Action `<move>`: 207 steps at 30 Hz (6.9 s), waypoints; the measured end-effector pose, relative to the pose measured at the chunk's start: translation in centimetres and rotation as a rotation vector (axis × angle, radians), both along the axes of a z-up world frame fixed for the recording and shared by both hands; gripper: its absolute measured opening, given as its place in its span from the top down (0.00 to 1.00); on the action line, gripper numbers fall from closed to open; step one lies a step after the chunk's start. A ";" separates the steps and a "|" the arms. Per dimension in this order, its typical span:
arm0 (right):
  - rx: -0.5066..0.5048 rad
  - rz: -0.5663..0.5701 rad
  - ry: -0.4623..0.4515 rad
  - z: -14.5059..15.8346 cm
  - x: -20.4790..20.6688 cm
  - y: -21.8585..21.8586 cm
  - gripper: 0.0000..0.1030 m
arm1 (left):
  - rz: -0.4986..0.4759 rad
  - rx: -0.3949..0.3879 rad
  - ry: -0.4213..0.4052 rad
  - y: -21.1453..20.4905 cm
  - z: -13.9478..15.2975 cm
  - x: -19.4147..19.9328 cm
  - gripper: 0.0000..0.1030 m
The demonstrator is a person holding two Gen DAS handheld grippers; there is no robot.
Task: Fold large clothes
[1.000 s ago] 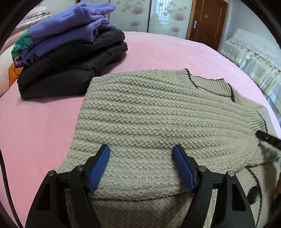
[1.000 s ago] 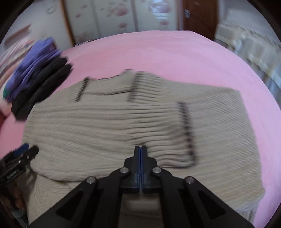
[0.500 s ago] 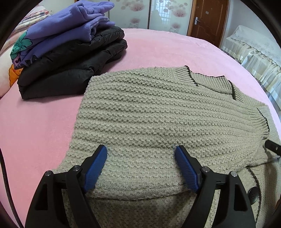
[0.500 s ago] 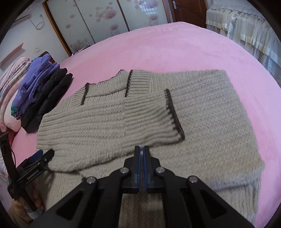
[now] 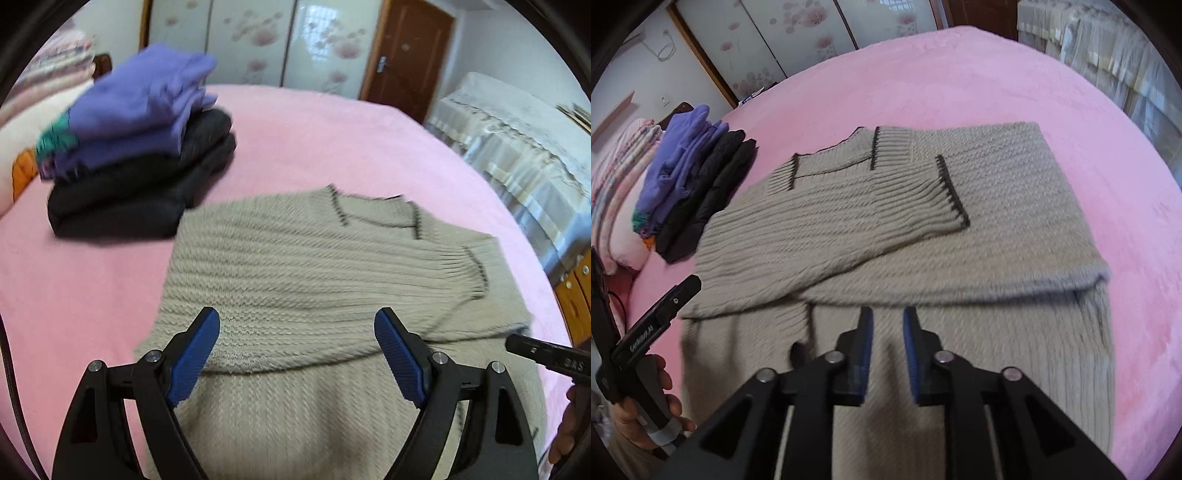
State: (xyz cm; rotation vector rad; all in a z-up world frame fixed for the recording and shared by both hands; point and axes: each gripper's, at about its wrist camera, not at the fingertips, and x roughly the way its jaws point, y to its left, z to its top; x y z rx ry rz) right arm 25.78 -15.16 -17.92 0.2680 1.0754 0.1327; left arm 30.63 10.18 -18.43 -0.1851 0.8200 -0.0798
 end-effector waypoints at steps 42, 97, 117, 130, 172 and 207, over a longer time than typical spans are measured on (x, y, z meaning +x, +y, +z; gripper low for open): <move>-0.136 0.104 -0.421 8.8 -29.1 -1.8 0.81 | 0.124 -0.066 -0.020 9.8 0.6 -31.4 0.04; 0.301 0.055 -0.415 8.0 -22.2 -12.2 0.89 | 0.041 -0.442 0.016 8.0 4.7 -21.2 0.86; 0.295 -0.352 -0.164 -0.6 10.2 -15.0 0.90 | 0.478 -0.557 0.270 11.1 -4.9 13.1 0.87; 0.337 -0.259 -0.129 -2.2 12.9 -15.9 0.63 | 0.291 -0.384 0.216 8.7 -4.4 15.3 0.78; -0.153 -0.215 -0.338 2.2 15.0 -13.6 0.93 | 0.190 0.188 -0.021 4.2 -0.5 18.4 0.93; -0.067 -0.038 -0.325 8.7 1.1 -6.2 0.65 | 0.071 0.059 -0.043 -2.0 8.5 0.5 0.13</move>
